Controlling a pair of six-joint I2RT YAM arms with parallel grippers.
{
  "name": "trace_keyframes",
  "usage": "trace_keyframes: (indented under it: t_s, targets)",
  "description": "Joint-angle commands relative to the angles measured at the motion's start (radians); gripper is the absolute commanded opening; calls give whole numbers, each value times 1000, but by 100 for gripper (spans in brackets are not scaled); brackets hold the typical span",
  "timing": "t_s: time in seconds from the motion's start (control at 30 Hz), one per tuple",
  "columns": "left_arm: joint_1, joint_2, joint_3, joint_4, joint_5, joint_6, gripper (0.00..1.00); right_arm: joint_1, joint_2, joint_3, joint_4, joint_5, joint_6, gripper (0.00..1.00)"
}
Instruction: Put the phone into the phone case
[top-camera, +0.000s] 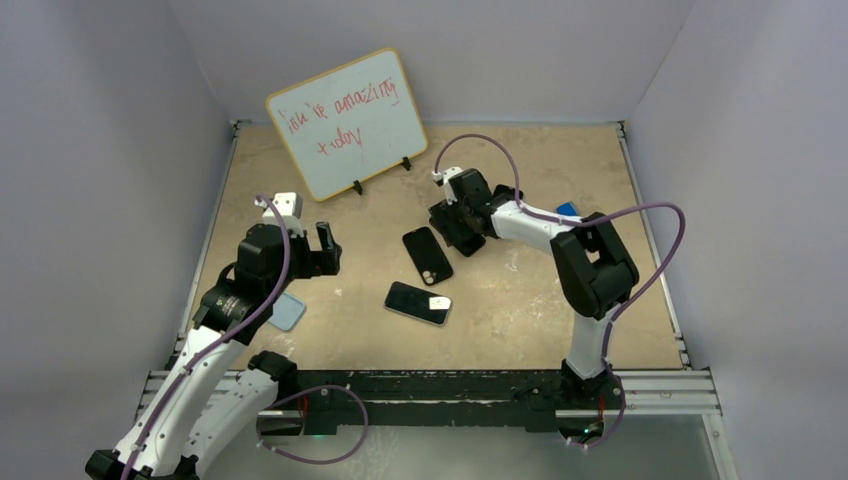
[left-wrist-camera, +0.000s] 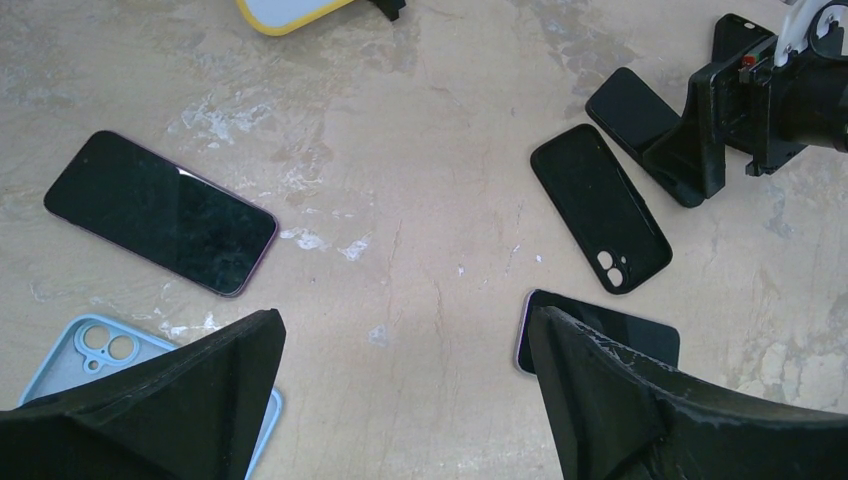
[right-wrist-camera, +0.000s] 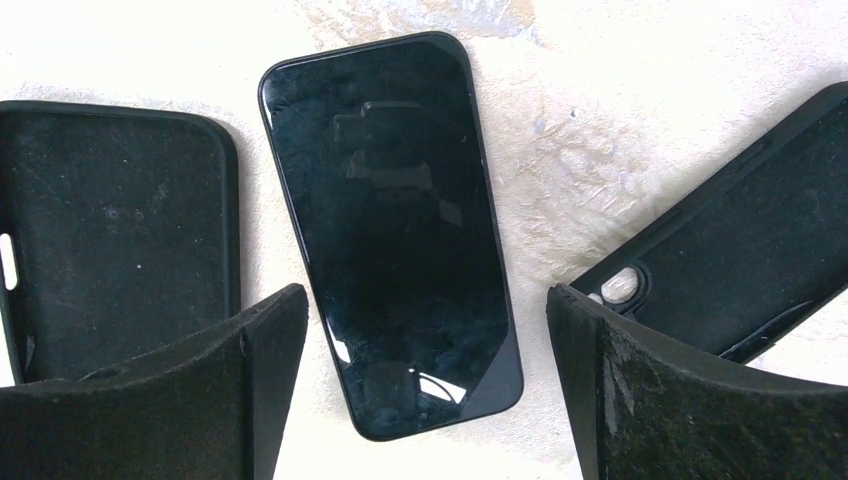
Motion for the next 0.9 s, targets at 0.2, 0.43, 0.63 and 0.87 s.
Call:
trace_keyframes:
  t_s: [0.2,0.43,0.63,0.87]
  targets:
    - [0,-8,22,36,3,6,98,-26,46,68,-44,-72,-60,90]
    - [0,-12,22,36,1,5,98,-26,77,69,-53,-75,-72,90]
    - [1,-21,21,39,7,7,98,-29,65,56,-74,-100,-75,88]
    - [0,-25,21,38,4,6,97,-45,56,36,-126,-137,-59,81]
